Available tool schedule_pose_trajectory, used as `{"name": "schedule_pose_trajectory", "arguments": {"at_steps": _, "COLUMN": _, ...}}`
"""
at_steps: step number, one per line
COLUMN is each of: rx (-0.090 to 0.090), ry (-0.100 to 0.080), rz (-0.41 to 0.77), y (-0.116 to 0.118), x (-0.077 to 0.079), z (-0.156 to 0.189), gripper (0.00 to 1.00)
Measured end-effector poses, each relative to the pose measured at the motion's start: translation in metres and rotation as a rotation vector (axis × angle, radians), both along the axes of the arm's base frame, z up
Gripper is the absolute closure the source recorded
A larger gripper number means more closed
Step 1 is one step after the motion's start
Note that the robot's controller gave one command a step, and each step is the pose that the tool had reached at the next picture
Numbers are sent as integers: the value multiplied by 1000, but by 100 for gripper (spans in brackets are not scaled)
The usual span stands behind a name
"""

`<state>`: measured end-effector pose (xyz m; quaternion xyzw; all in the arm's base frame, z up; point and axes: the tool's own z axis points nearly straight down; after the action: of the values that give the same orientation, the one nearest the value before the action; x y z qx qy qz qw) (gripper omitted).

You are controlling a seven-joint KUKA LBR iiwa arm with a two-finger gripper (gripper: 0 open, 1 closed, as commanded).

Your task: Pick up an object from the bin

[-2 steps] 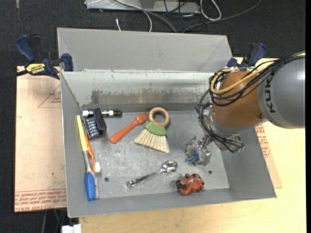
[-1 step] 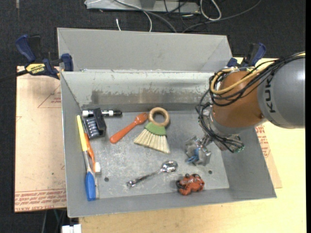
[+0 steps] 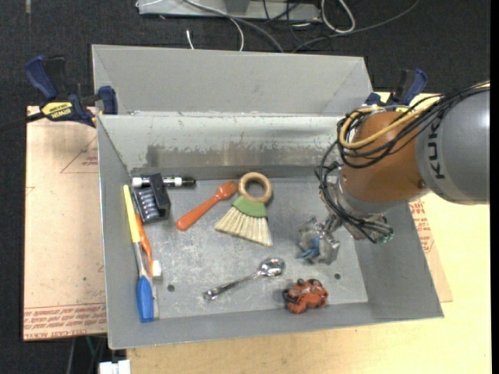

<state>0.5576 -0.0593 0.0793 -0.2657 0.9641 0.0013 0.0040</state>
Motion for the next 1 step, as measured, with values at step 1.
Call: {"name": "schedule_pose_trajectory", "arguments": {"at_steps": 1, "rx": 0, "ry": 0, "rz": 0, "y": 0, "x": 0, "z": 5, "gripper": 100}}
